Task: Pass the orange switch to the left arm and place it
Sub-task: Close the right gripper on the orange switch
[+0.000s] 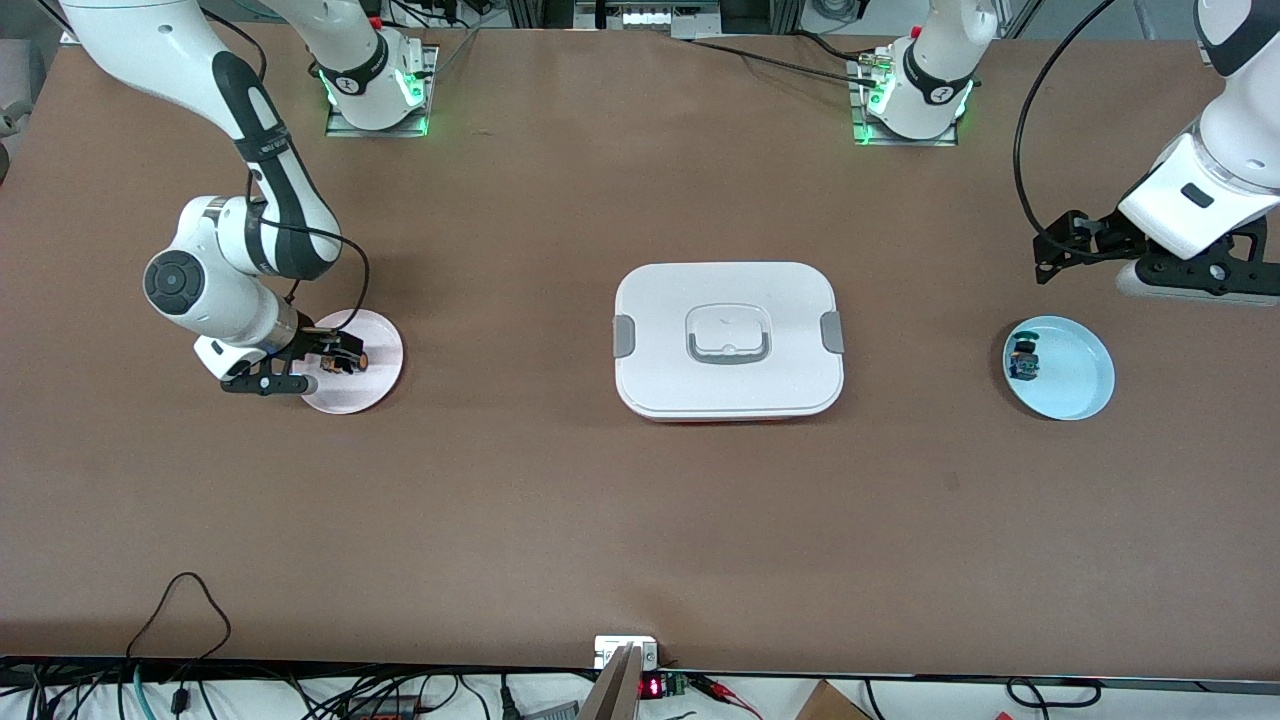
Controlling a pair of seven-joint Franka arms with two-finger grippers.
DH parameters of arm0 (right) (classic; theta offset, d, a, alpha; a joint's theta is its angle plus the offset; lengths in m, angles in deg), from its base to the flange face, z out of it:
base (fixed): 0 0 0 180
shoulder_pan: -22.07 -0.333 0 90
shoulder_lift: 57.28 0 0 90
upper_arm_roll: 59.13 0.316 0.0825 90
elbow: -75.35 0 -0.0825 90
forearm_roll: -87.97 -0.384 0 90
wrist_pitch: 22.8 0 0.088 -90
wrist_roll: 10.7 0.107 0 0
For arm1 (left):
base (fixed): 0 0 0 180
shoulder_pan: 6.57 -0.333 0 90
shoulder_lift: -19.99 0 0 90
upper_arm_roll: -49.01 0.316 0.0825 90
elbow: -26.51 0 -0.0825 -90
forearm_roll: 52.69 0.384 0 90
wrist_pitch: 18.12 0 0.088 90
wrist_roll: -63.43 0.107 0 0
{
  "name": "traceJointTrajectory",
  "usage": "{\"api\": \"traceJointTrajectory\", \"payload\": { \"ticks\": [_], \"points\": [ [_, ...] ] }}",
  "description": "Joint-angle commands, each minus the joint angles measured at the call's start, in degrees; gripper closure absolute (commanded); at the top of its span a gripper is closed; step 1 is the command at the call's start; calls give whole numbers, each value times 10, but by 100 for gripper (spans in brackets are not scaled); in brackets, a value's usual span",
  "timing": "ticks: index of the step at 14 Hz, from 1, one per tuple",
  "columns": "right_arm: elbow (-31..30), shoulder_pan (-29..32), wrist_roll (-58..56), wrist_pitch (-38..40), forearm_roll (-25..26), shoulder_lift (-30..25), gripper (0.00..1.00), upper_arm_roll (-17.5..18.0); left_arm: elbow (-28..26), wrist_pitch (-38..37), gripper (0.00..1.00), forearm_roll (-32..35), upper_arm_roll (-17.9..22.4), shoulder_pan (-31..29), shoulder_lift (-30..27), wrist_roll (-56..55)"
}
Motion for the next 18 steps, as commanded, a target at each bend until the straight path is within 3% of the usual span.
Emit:
{"api": "traceJointTrajectory", "payload": {
  "ticks": [1, 18],
  "points": [
    [2, 3, -26, -14, -12, 8, 0, 5, 18, -12, 0, -9, 2, -2, 9, 10],
    [-1, 3, -64, -37, -14, 34, 0, 15, 18, -12, 0, -9, 2, -2, 8, 10]
  ]
}}
